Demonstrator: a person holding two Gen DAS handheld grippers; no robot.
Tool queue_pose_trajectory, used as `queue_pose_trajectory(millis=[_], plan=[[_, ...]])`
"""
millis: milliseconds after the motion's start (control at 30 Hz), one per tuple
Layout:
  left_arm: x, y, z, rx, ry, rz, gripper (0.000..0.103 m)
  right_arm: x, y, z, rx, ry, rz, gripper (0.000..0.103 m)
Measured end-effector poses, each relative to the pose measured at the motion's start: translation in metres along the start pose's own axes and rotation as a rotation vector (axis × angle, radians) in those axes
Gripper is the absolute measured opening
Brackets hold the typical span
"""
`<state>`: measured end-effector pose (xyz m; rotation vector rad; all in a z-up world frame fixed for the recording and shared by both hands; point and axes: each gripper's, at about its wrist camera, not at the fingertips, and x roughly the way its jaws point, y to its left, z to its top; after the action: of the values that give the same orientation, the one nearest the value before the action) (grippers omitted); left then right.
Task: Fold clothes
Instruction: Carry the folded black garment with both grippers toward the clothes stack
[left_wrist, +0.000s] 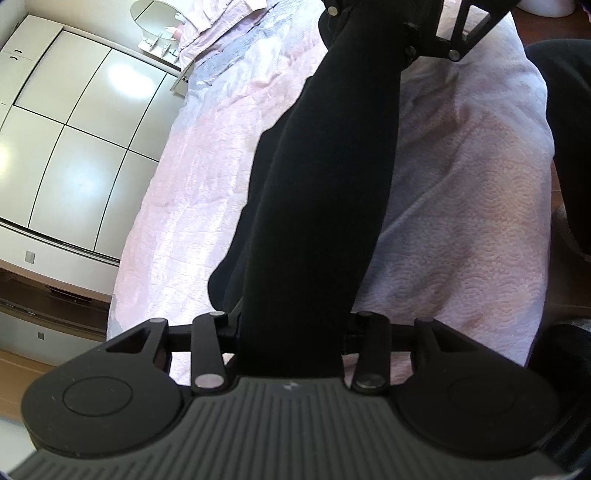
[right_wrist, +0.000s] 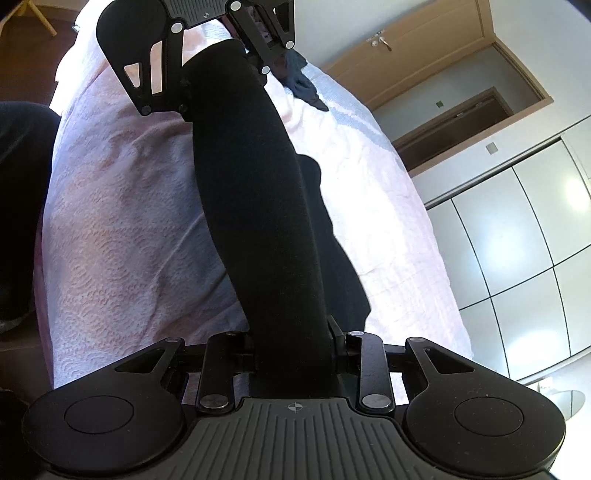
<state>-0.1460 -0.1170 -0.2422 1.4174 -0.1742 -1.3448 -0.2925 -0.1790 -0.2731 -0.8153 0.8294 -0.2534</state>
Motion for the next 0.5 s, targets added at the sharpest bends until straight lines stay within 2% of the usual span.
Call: queue_pose_trajectory(millis=[67,333,500], plan=[[-0.002,0.003,0.001,0.001,-0.003,0.006,0.038,0.008,-0.009,0.001,-0.002,-0.001,-0.005,0.029],[-0.011,0.015,0.007,0.021,-0.032,0.041,0.037,0.0,-0.022,0.003,0.004,-0.016,-0.029,0.029],[-0.011,0.054,0.028,0.034,-0.063,0.101,0.037,-0.007,-0.058,0.002,0.024,-0.051,-0.063,0.029]])
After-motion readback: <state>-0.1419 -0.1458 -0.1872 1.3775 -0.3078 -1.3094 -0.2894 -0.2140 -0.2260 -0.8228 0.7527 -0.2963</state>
